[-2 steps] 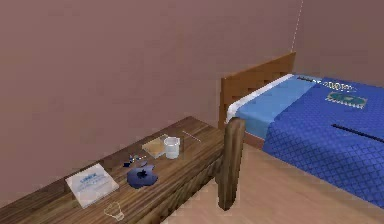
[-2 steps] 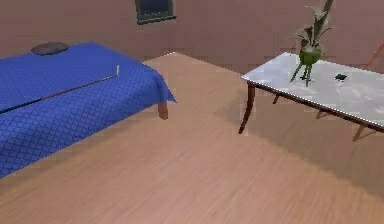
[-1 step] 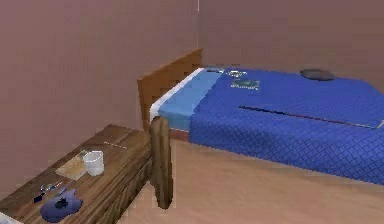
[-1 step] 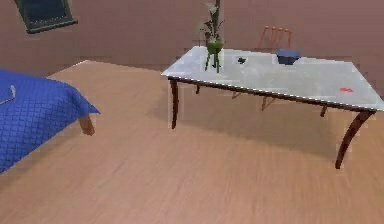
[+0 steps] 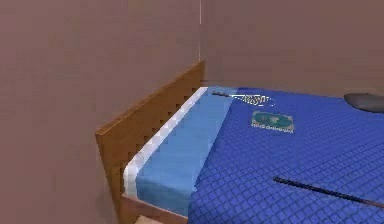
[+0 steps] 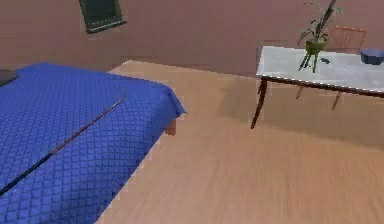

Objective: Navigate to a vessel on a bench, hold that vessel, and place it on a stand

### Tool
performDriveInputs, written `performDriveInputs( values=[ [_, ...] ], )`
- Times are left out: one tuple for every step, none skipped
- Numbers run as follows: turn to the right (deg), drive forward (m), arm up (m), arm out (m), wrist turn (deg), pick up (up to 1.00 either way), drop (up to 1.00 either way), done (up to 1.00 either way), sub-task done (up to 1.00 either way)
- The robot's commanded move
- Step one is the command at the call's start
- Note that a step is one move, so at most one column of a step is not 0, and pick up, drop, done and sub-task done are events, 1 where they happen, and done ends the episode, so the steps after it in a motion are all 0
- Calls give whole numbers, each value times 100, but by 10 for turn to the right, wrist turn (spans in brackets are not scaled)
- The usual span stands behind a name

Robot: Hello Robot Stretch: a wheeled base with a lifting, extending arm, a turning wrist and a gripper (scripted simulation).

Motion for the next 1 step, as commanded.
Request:
performDriveInputs(
  values=[
    [300,0,0,0,0,0,0,0,0]
  ],
)
